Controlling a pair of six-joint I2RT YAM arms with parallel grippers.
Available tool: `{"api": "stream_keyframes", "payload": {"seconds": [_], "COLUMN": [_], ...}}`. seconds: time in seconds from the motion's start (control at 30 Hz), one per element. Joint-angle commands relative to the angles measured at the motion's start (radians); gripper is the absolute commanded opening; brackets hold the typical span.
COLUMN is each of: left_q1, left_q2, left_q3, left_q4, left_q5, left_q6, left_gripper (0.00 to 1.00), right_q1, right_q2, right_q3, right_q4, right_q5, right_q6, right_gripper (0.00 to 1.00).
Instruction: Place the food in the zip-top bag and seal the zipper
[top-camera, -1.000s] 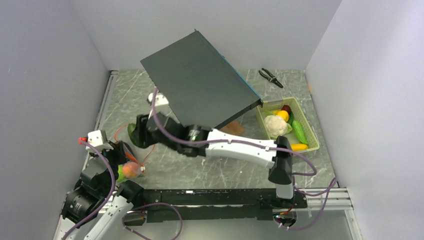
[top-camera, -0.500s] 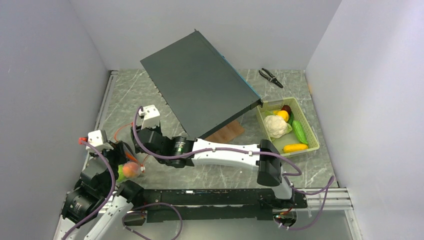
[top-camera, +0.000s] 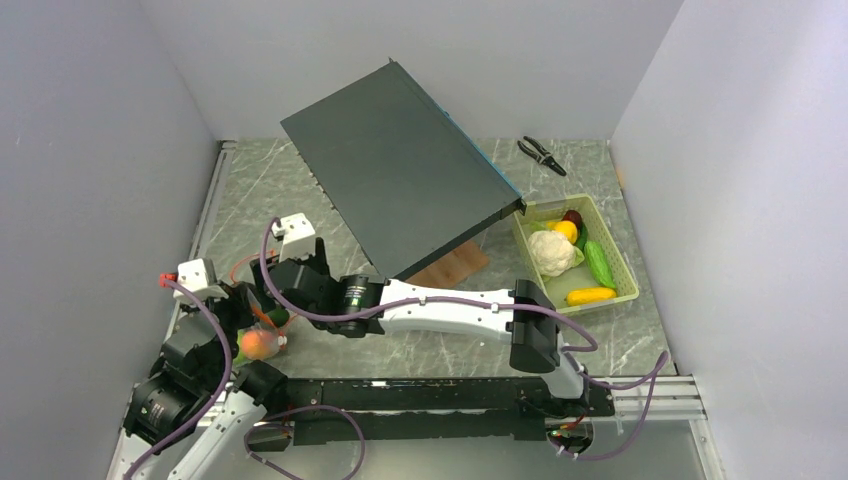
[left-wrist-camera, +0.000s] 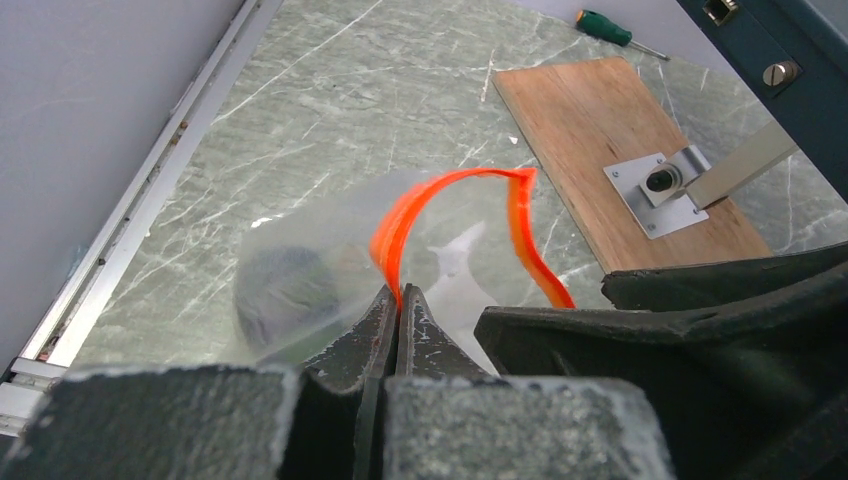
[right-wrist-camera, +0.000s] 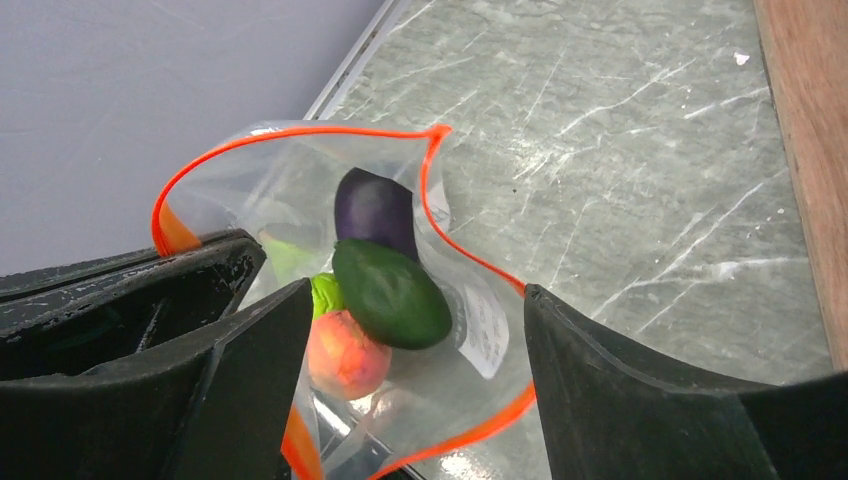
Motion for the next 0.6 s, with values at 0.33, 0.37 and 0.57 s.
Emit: {"api": "stream_keyframes", "payload": {"seconds": [0.33,0.37,0.57], "left_q1": [-0.005,-0.005,-0.006], "left_q2": [0.030,0.031,0.012], "left_q3": [0.012,0.013,0.004], "left_q4": [0.014,0.011,0.030], "left_q5": [-0.009,-0.009,0.000], "left_q6": [-0.001,-0.003,0.009], "left_gripper": [0.00,0.00,0.00], "right_q1": [-0.003,-0.003,-0.018], "right_q2": [-0.275,-0.322,-0.646], "right_q3": [-0.116,-0.155,-0.345], "right_q4": [-0.001,0.002,-0.016], "right_q5": [0.042,0.054,0.223], "right_q6": [-0.059,-0.075,-0.125], "right_gripper": [0.83,0.83,0.83]}}
